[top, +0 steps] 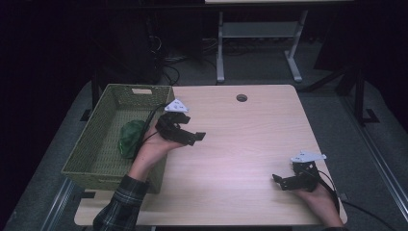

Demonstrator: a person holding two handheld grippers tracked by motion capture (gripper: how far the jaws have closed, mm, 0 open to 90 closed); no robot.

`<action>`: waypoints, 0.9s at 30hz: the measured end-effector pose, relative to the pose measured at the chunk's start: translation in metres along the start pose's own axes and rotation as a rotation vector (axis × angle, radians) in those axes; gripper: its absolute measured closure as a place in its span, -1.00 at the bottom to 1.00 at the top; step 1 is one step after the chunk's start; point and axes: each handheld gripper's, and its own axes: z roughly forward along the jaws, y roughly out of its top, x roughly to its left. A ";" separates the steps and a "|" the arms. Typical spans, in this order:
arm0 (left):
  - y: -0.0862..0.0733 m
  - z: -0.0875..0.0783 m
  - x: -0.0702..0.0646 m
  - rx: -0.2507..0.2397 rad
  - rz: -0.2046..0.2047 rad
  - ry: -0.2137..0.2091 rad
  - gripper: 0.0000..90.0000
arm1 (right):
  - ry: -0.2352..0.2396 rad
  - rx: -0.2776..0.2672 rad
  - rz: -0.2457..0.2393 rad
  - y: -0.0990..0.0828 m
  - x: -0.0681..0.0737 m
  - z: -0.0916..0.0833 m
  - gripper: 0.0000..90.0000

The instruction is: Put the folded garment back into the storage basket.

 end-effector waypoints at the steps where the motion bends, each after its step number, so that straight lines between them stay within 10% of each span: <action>1: 0.000 0.004 -0.003 0.000 0.001 -0.001 -0.66 | 0.000 0.000 0.000 0.000 0.000 0.000 -0.99; 27: -0.047 0.075 -0.040 0.055 0.049 0.007 -0.68 | 0.000 0.000 0.000 0.000 0.000 0.000 -0.99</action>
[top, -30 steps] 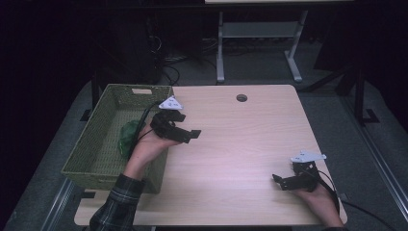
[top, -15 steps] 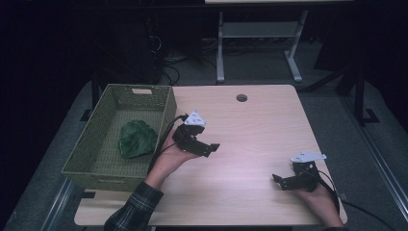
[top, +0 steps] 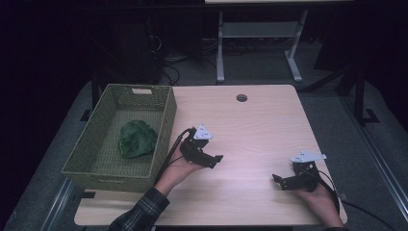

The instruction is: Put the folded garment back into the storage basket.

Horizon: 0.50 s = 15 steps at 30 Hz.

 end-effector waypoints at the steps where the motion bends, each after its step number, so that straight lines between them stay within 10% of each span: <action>1: -0.004 0.002 -0.001 0.004 -0.001 0.001 -0.68 | 0.000 0.000 0.000 0.000 0.000 0.000 -0.99; 15: -0.037 0.017 -0.002 0.069 -0.013 0.013 -0.70 | 0.000 0.000 0.000 0.000 0.000 0.000 -0.99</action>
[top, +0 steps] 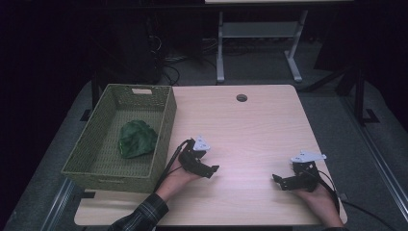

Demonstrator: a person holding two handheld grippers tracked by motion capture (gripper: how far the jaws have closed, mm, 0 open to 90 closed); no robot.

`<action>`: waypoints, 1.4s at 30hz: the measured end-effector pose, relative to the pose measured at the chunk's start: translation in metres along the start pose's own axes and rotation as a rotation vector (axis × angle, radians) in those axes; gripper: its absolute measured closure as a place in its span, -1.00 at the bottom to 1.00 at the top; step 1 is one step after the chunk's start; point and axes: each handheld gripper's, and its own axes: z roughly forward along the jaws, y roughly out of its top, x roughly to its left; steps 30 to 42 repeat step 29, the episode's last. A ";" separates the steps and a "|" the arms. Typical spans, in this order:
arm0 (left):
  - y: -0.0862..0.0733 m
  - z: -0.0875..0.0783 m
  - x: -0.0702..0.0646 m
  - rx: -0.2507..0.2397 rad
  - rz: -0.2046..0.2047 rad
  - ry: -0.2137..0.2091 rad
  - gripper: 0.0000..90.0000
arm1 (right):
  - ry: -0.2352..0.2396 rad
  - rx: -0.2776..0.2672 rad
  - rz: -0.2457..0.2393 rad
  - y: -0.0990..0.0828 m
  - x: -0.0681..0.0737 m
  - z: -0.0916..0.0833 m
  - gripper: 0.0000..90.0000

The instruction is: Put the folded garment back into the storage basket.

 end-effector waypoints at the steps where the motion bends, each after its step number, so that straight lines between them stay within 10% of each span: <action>1: -0.002 0.001 0.000 0.000 0.003 0.004 -0.70 | 0.000 0.000 0.000 0.000 0.000 0.000 -0.99; 42: -0.023 0.012 0.001 -0.041 0.009 0.017 -0.72 | 0.000 0.000 0.000 0.000 0.000 0.000 -0.99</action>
